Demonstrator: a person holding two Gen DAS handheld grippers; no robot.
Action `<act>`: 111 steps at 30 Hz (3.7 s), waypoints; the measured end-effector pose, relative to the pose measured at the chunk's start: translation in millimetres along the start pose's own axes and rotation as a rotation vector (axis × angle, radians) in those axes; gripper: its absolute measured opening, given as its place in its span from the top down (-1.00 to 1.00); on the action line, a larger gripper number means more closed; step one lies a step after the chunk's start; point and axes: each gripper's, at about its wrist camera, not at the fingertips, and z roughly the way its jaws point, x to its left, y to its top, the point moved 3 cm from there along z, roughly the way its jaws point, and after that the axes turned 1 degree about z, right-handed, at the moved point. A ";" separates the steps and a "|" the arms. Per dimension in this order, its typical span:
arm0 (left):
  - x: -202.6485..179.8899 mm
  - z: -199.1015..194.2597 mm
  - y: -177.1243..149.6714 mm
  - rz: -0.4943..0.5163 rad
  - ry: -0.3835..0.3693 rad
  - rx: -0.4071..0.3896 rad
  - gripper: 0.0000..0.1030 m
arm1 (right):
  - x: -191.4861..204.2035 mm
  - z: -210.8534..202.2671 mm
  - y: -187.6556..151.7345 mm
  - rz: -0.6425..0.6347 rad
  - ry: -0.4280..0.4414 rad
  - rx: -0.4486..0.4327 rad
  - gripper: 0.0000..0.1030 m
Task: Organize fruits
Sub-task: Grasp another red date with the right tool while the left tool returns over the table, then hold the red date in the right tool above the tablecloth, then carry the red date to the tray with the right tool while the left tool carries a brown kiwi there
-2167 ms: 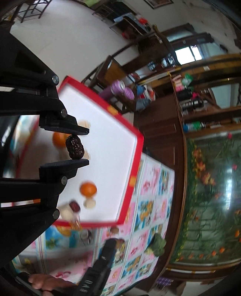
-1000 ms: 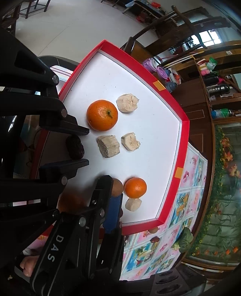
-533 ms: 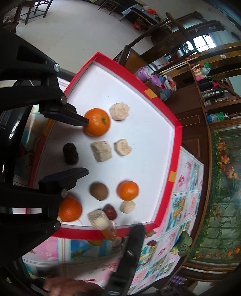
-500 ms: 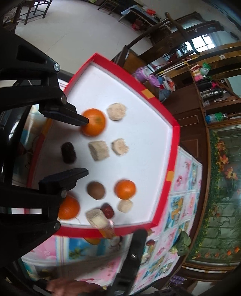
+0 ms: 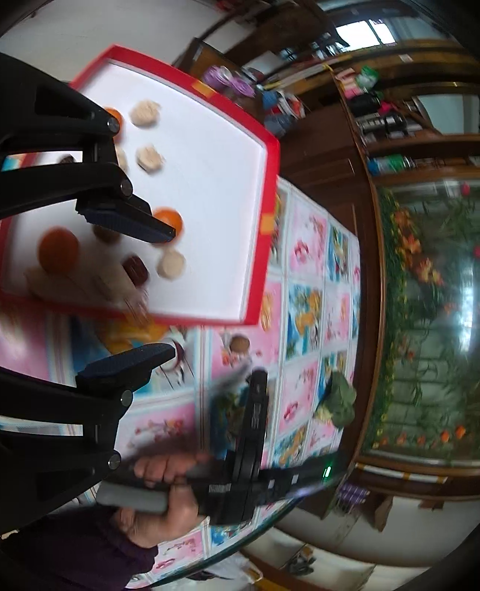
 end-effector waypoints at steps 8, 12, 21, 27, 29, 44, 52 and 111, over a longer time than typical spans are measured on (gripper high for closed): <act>-25.7 29.7 15.0 0.078 -0.021 0.061 -0.08 | -4.6 14.0 2.5 -0.074 -0.104 0.011 0.59; -37.9 43.1 18.6 0.079 -0.069 0.112 0.05 | -16.1 7.3 1.4 -0.043 -0.081 0.045 0.63; -64.6 98.7 38.4 0.010 -0.111 0.233 0.05 | -57.2 -31.8 -16.7 -0.035 -0.064 0.129 0.63; -58.8 130.9 48.3 -0.059 -0.078 0.266 0.06 | -64.7 -36.1 -19.2 -0.014 -0.044 0.143 0.63; -58.5 135.2 51.5 -0.066 -0.083 0.254 0.07 | -64.7 -36.4 -19.5 -0.014 -0.044 0.141 0.63; -66.3 151.2 66.8 0.090 -0.097 0.192 0.22 | -66.2 -37.0 -19.2 -0.005 -0.033 0.137 0.63; -69.5 149.3 65.1 0.095 -0.082 0.168 0.27 | -63.5 -35.9 -19.4 -0.028 -0.047 0.137 0.63; 17.5 -27.4 18.5 -0.131 -0.059 -0.160 0.58 | 50.2 -62.7 -50.4 -0.116 0.116 -0.081 0.63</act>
